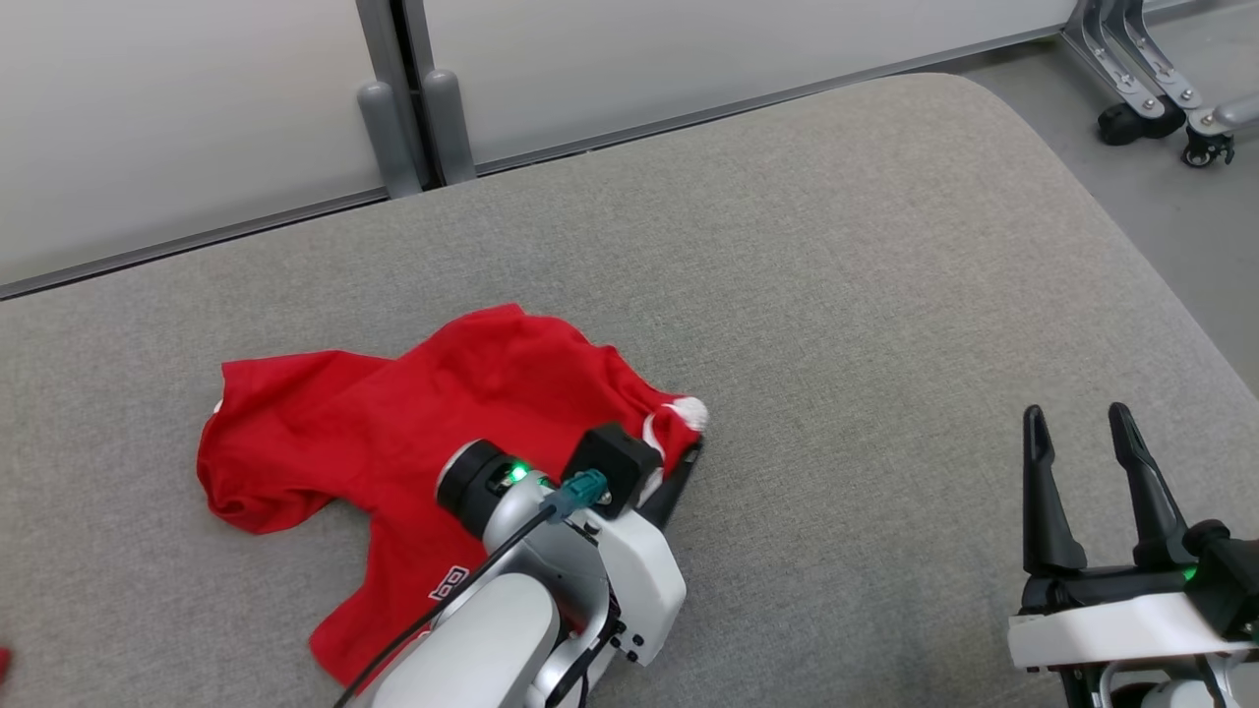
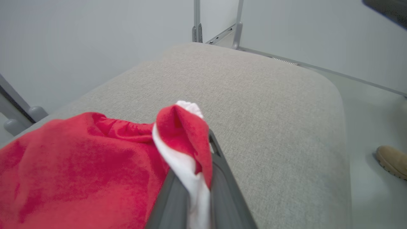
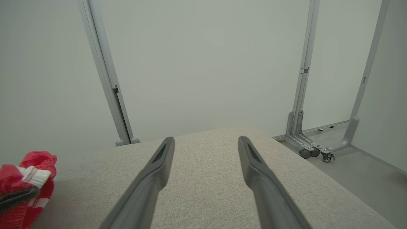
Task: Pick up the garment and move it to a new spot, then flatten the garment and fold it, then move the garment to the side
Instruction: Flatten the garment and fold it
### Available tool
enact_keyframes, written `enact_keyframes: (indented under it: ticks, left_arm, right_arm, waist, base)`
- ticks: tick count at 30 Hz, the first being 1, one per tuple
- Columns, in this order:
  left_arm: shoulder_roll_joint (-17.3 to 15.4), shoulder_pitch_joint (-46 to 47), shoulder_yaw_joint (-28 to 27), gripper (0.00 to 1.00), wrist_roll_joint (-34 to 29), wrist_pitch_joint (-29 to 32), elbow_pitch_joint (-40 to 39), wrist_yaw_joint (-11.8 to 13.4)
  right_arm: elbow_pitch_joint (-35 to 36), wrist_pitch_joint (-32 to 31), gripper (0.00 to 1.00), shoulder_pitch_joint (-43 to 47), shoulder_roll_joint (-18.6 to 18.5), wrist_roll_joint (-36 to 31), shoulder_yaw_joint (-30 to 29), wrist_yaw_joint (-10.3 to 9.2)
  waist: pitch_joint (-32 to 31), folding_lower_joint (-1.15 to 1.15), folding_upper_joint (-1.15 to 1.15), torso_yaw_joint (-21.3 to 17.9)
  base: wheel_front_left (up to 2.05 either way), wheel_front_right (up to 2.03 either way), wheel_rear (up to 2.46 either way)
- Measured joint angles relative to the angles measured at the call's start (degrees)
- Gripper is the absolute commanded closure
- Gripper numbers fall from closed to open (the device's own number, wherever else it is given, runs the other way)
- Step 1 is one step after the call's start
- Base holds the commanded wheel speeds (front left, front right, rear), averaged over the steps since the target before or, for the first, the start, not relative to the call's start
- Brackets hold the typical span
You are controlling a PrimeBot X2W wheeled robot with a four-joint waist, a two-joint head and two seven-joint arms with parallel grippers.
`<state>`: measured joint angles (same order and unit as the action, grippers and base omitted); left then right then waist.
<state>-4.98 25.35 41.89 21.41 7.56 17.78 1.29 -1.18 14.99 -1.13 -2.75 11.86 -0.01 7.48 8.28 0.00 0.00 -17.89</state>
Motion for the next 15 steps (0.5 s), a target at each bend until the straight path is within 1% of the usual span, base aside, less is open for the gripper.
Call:
enact_keyframes:
  ticks: [1, 3, 4, 5, 6, 7, 12, 15]
  left_arm:
    - [0.13, 0.63, 1.12, 1.00, -0.86, -1.92, 1.52, -1.02]
    - [1.48, 0.88, 0.92, 1.00, 0.54, -6.35, 4.15, -0.87]
    - [1.47, 1.27, 2.03, 1.00, 0.47, -8.70, 5.42, -1.99]
    - [1.86, 1.31, 2.23, 0.66, 1.29, -11.18, 6.55, -2.27]
    - [2.24, 1.37, 2.60, 0.51, 3.07, -12.45, 7.98, -2.52]
    - [2.07, 1.46, 4.11, 0.00, 3.94, -13.50, 9.24, -3.87]
    - [2.34, 1.47, 10.18, 0.00, 14.79, -17.45, 9.99, -5.88]
    - [2.27, 2.07, 12.04, 0.00, 17.96, -18.26, 10.82, -5.77]
  right_arm:
    - [-0.02, 0.00, 0.00, -0.30, 0.00, -0.08, 0.40, 0.01]
    - [-0.10, 0.00, 0.00, -0.75, 0.00, -0.26, 0.83, 0.00]
    - [-0.18, 0.00, 0.00, -0.97, 0.00, -0.27, 1.09, 0.00]
    - [-0.22, 0.00, 0.00, -1.07, 0.02, -0.33, 1.36, 0.01]
    - [-0.24, 0.01, 0.00, -1.12, 0.01, -0.41, 1.57, 0.01]
    - [-0.38, 0.00, 0.00, -1.18, 0.00, -0.53, 1.75, 0.01]
    - [-0.55, 0.00, 0.00, -1.40, 0.00, -0.92, 1.30, 0.01]
    - [-0.51, 0.00, 0.00, -1.13, 0.00, -1.25, 0.49, 0.00]
  waist:
    - [0.15, 0.00, 0.00, -0.14]
    - [0.48, 0.00, 0.00, -0.47]
    - [0.64, 0.00, 0.00, -0.70]
    - [0.76, 0.00, 0.00, -0.96]
    - [0.88, 0.00, 0.00, -1.22]
    - [0.98, 0.00, 0.00, -1.51]
    - [1.50, 0.00, 0.00, -2.54]
    - [1.29, 0.00, 0.00, -2.07]
  base:
    - [0.00, 0.00, 0.00]
    - [0.00, 0.00, 0.00]
    - [0.00, 0.00, 0.00]
    - [0.00, 0.00, 0.00]
    - [0.00, 0.00, 0.00]
    - [0.00, 0.00, 0.00]
    - [0.00, 0.00, 0.00]
    - [0.00, 0.00, 0.00]
